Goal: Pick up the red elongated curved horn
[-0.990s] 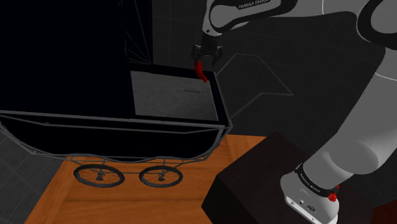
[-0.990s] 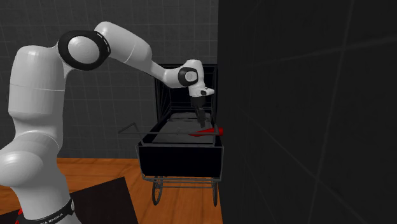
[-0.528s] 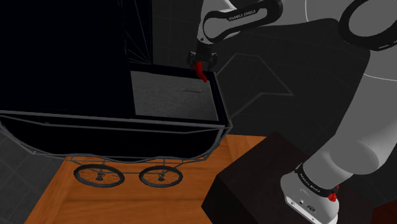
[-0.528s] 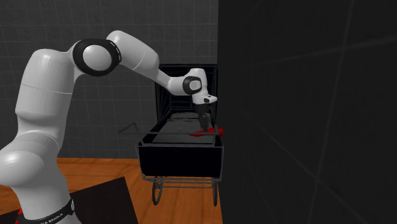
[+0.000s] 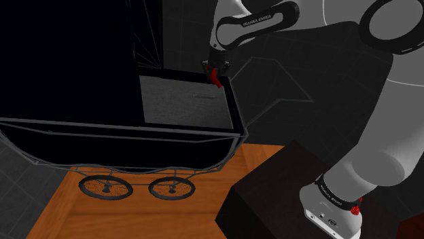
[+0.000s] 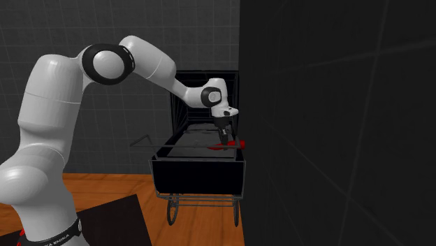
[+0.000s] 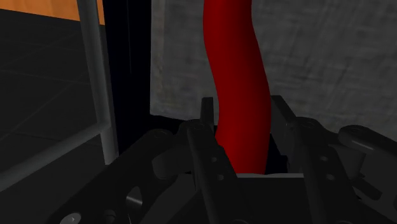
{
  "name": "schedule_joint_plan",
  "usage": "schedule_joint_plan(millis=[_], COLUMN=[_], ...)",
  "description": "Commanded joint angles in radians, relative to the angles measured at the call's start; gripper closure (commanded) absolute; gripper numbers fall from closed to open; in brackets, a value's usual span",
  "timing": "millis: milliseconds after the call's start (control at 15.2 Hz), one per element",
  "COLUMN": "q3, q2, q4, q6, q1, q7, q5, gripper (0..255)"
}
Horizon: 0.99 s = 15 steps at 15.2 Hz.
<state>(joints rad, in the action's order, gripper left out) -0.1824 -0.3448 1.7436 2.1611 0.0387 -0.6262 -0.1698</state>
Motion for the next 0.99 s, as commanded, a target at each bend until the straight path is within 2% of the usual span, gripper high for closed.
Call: schedule_joint_plan(millis=[0,330,924], q3=[0.000,0.000,-0.005], q2=[0.000,-0.001,0.038], q4=[0.000,-0.001,-0.070], q6=[0.000,0.000,-0.106], q1=[0.000,0.000,0.002], q7=[0.000,0.000,0.017], q5=[0.000,0.000,0.015], gripper=[255,255,255])
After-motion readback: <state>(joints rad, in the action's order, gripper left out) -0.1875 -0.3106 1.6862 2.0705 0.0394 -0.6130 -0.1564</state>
